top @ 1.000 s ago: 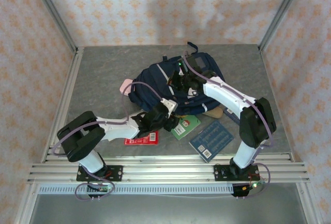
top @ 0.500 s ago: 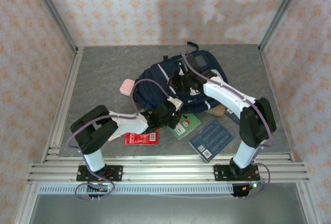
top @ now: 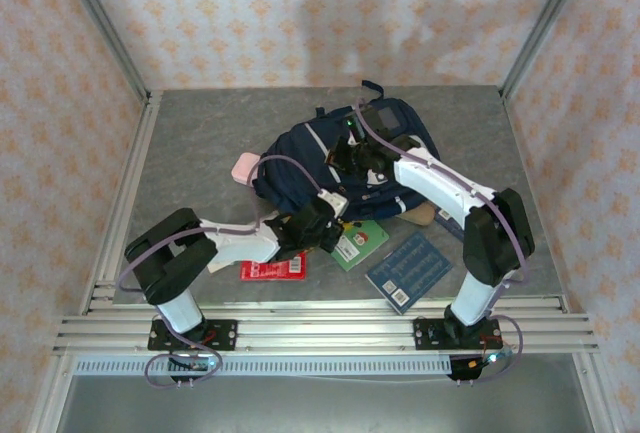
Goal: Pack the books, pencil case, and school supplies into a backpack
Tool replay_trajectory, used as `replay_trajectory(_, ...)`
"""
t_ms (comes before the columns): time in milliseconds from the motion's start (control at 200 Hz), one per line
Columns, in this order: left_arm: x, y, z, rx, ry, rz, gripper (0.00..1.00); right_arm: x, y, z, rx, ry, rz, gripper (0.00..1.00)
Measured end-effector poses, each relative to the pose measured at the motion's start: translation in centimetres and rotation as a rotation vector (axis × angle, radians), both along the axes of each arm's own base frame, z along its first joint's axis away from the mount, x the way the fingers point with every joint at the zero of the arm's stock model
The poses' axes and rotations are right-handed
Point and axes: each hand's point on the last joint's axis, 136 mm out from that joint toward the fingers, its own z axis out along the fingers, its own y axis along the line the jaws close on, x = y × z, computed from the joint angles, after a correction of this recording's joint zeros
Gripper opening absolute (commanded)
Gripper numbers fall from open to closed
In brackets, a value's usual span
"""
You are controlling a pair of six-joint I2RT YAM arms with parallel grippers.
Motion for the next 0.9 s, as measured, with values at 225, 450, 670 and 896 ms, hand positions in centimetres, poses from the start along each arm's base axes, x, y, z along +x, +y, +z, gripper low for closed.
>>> replay_trajectory(225,-0.2,1.2,0.6,-0.005,-0.001,0.037,0.0,0.1,-0.2,-0.1,-0.02,-0.012,0.008,0.0)
replay_trajectory(450,-0.4,4.1,0.6,-0.006,0.002,0.126,0.0,0.0,-0.6,-0.4,-0.048,-0.018,0.016,0.0)
replay_trajectory(670,-1.0,6.5,3.0,-0.048,-0.027,0.206,0.0,0.0,-0.9,-0.4,-0.088,-0.045,0.045,0.0)
replay_trajectory(896,-0.8,9.1,4.5,-0.064,-0.029,0.289,0.0,0.0,-1.0,0.1,-0.153,-0.103,0.134,0.0)
